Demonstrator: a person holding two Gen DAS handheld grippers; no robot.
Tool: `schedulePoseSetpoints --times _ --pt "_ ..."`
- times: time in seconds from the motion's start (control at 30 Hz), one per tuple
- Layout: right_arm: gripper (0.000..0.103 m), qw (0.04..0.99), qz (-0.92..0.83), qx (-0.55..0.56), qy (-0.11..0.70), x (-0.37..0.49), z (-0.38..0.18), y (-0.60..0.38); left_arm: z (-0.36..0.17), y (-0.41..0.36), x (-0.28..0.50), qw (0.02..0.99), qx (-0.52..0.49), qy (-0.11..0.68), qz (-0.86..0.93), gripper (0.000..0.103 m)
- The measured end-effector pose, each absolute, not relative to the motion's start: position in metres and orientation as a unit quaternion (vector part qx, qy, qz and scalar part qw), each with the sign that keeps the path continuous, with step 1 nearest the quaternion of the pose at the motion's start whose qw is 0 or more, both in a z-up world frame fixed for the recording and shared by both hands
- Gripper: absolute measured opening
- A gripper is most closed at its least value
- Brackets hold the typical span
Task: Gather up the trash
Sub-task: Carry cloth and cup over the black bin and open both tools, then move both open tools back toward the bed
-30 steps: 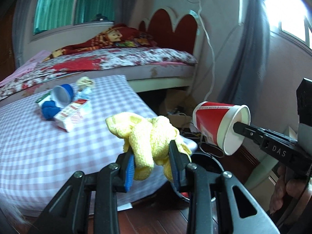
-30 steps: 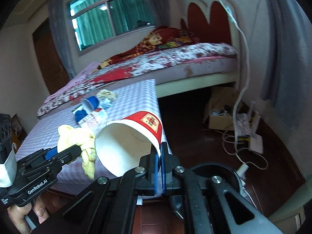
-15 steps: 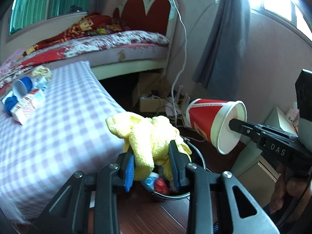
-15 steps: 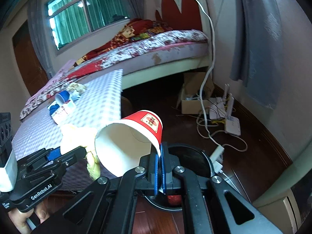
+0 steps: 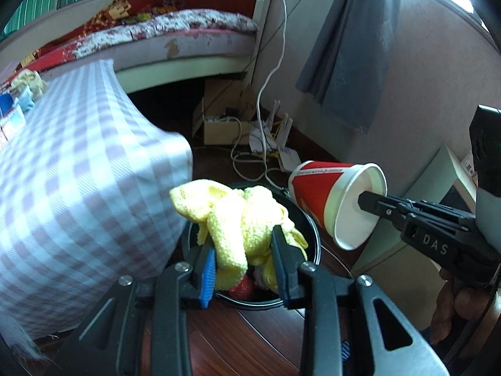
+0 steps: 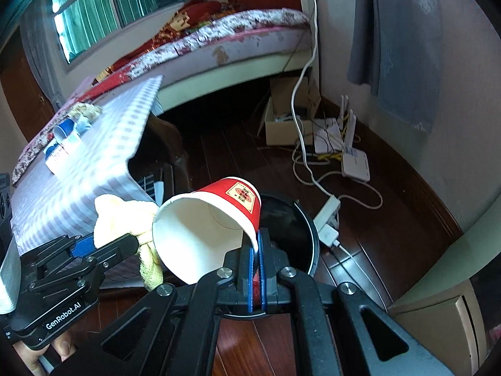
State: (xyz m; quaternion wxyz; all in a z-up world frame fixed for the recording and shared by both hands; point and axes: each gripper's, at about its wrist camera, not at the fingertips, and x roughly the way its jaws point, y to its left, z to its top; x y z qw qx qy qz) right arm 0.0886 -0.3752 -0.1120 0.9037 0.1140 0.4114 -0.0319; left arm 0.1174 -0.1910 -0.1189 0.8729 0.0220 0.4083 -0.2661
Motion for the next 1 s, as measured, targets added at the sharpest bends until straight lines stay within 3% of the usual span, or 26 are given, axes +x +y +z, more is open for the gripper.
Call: schedulePoseSetpoints --times 0.37,0.43,0.47,0.5,0.53,0.57,0.6,0.67,0.73,0.8,1.0 --pt "0.003 0.877 -0.042 0.106 0.467 0.122 -0.167 -0.386 -0.161 -0.208 0.143 0.859 0.017 0.448 -0.249 0.034" --pt "0.003 0.872 -0.034 0.095 0.479 0.128 -0.176 -0.385 -0.169 -0.212 0.148 0.854 0.021 0.456 -0.248 0.039" --pt "0.004 0.864 -0.039 0.077 0.496 0.134 -0.186 -0.384 -0.174 -0.214 0.150 0.852 0.026 0.463 -0.244 0.049" --pt "0.010 0.855 -0.053 0.062 0.512 0.137 -0.194 -0.385 -0.180 -0.216 0.153 0.851 0.034 0.470 -0.233 0.066" --pt "0.019 0.847 -0.065 0.054 0.525 0.139 -0.202 -0.388 -0.185 -0.215 0.153 0.853 0.044 0.472 -0.216 0.073" --pt "0.042 0.844 -0.068 0.060 0.529 0.137 -0.207 -0.392 -0.188 -0.211 0.151 0.857 0.044 0.469 -0.210 0.079" --pt "0.059 0.843 -0.075 0.070 0.528 0.133 -0.211 -0.398 -0.189 -0.208 0.152 0.857 0.043 0.470 -0.206 0.081" --pt "0.075 0.841 -0.083 0.075 0.529 0.131 -0.214 -0.402 -0.195 -0.201 0.152 0.857 0.044 0.476 -0.193 0.082" --pt "0.083 0.843 -0.083 0.072 0.526 0.131 -0.213 -0.400 -0.201 -0.195 0.151 0.857 0.049 0.479 -0.183 0.088" --pt "0.102 0.848 -0.083 0.060 0.521 0.131 -0.211 -0.396 -0.204 -0.191 0.149 0.858 0.056 0.480 -0.175 0.090" --pt "0.102 0.852 -0.079 0.041 0.516 0.129 -0.206 -0.381 -0.195 -0.187 0.140 0.864 0.057 0.471 -0.170 0.097"
